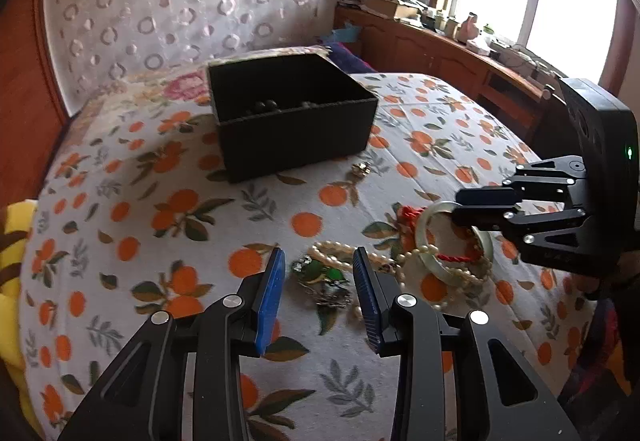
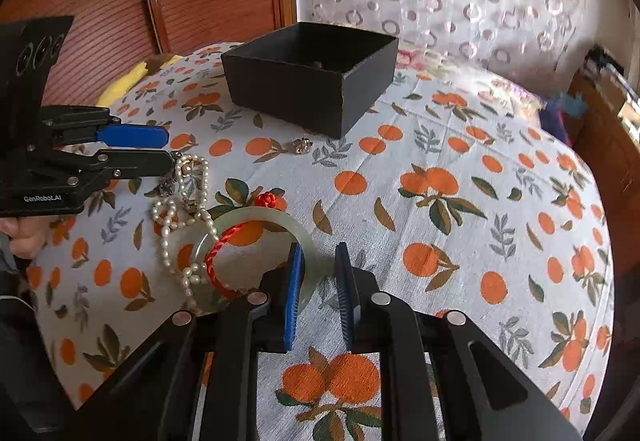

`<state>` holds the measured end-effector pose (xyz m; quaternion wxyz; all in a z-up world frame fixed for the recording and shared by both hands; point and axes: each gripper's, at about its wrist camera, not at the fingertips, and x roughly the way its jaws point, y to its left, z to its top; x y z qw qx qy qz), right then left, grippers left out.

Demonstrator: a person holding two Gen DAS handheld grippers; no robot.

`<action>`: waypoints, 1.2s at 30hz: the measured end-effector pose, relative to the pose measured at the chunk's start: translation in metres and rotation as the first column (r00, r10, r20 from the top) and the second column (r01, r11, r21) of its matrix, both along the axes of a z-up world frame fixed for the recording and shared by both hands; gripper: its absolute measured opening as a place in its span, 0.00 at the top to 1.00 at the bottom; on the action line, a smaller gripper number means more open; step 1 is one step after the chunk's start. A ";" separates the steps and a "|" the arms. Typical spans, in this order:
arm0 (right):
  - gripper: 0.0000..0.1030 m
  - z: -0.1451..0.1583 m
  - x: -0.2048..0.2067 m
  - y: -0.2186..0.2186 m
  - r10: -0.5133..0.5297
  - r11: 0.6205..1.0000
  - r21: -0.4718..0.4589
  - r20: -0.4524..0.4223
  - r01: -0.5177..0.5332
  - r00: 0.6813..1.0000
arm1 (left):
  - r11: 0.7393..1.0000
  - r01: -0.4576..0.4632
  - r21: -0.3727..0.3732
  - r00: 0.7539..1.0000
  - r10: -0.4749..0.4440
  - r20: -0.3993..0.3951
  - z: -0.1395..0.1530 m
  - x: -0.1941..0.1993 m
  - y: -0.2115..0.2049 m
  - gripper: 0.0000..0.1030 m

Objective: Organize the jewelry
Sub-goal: 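Return the right tool over the remaining jewelry pile, then lower the left tool onto the pearl necklace while the right tool moves over the jade bangle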

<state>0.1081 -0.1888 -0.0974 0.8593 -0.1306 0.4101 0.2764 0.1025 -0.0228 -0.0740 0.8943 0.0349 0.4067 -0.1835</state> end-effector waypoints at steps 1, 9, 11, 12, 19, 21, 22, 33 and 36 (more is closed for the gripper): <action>0.82 0.000 0.000 0.000 -0.003 1.000 0.000 0.000 0.003 1.000 | 1.000 0.001 0.002 1.000 -0.001 -0.002 -0.001 0.001 -0.002 0.68; 0.84 0.001 0.002 -0.003 -0.011 1.000 0.020 -0.012 0.011 1.000 | 1.000 0.013 0.027 1.000 -0.013 -0.014 0.000 0.016 -0.011 0.70; 0.84 0.001 0.002 -0.002 -0.011 1.000 0.014 -0.008 0.011 1.000 | 0.999 0.014 0.033 1.000 -0.013 -0.022 0.001 0.019 -0.011 0.79; 0.84 0.001 0.002 -0.001 -0.011 1.000 0.009 -0.005 0.011 1.000 | 0.999 0.018 0.033 1.000 -0.017 -0.024 0.002 0.019 -0.011 0.79; 0.84 0.001 0.001 -0.001 -0.011 1.000 0.004 0.000 0.011 1.000 | 0.998 0.043 0.047 0.999 -0.043 -0.004 0.015 0.020 -0.014 0.79; 0.85 0.001 0.001 -0.001 -0.013 1.000 0.000 0.003 0.013 1.000 | 0.997 0.061 0.056 0.998 -0.061 -0.011 0.016 0.022 -0.018 0.80; 0.86 0.001 0.001 -0.001 -0.020 1.000 -0.004 0.007 0.020 1.000 | 0.996 0.071 0.061 0.997 -0.071 -0.013 0.016 0.023 -0.020 0.79; 0.91 0.007 0.008 -0.020 -0.121 0.992 -0.035 0.077 0.124 0.990 | 0.977 0.153 0.147 0.985 -0.139 -0.100 -0.008 0.036 -0.039 0.79; 0.91 0.008 0.013 -0.032 -0.152 0.988 -0.019 0.069 0.153 0.986 | 0.972 0.156 0.175 0.985 -0.140 -0.100 -0.010 0.035 -0.039 0.72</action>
